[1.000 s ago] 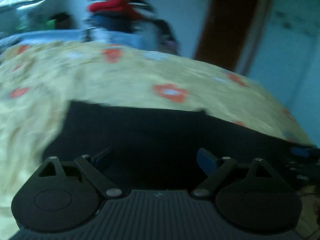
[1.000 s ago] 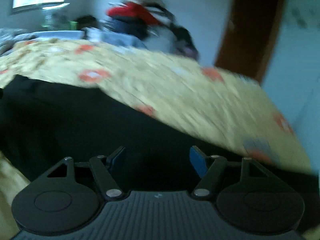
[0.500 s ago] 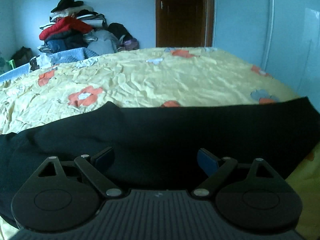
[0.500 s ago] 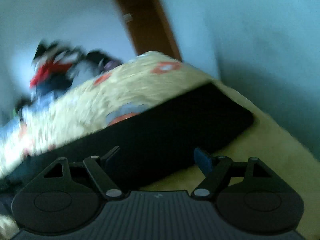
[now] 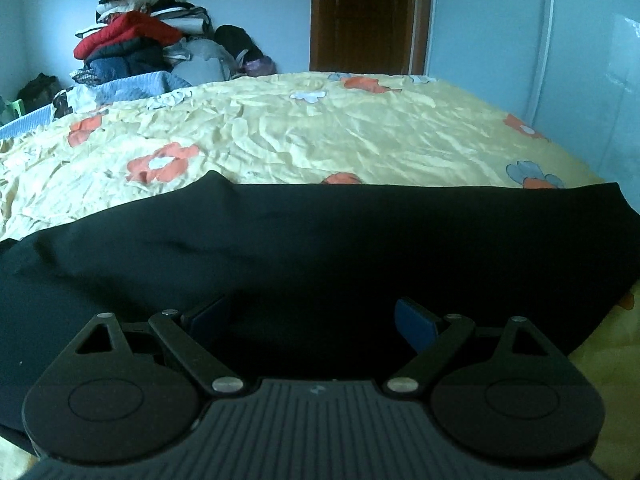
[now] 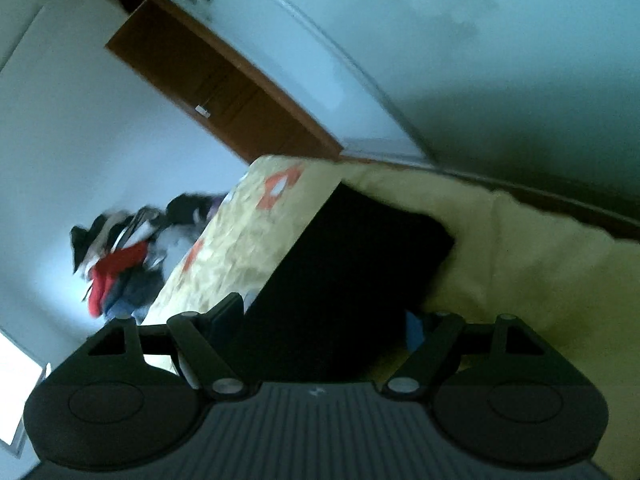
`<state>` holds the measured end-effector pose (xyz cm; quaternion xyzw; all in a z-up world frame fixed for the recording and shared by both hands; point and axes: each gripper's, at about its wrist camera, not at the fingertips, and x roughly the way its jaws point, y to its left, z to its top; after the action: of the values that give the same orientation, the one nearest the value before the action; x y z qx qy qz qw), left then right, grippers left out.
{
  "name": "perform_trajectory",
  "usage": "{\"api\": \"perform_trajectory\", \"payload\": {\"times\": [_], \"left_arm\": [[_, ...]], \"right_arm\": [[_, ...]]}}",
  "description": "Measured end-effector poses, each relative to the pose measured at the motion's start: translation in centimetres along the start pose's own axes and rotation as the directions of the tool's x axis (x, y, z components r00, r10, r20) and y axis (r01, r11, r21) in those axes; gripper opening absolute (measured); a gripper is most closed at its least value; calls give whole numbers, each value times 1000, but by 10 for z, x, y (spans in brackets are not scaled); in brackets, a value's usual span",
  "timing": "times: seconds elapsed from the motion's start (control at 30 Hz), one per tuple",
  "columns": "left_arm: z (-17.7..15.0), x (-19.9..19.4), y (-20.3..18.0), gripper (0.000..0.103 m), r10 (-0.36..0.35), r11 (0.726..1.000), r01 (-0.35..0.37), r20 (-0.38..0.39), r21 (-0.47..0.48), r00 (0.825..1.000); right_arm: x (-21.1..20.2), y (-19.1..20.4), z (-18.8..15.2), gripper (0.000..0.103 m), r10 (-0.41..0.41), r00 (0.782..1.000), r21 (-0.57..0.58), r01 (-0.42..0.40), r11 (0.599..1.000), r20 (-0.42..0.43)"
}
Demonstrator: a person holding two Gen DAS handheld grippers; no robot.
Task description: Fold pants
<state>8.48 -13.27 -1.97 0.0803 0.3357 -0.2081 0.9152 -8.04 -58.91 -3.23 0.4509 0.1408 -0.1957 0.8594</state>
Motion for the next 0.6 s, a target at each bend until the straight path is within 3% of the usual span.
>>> {"api": "perform_trajectory", "payload": {"times": [0.07,0.1,0.13,0.2,0.27,0.4,0.5,0.6], "left_arm": [[1,-1,1,92,-4,1000,4,0,-8,1000],[1,-1,2,92,-7,1000,7,1,-13,1000],[2,-1,3,92,-10,1000,10,1,-18,1000],[3,-4,5,92,-11,1000,11,9,-23,1000],[5,-7,8,92,-2,1000,3,22,-26,1000],[7,-10,19,93,14,998,-12,33,-55,999],[8,-10,31,93,23,996,-20,29,-90,999],[6,-11,43,93,45,991,-41,27,-125,999]], "right_arm": [[3,-4,5,75,-10,999,15,9,1000,39],[7,-4,7,62,-22,999,15,22,1000,41],[13,-6,8,38,-39,999,28,38,999,33],[20,-16,9,12,-53,998,87,51,995,19],[21,-22,8,9,-49,999,126,46,991,15],[11,5,6,8,-41,998,0,41,999,45],[8,44,1,8,28,999,-118,-24,993,37],[14,94,-17,8,125,992,-236,-128,963,-27]]}}
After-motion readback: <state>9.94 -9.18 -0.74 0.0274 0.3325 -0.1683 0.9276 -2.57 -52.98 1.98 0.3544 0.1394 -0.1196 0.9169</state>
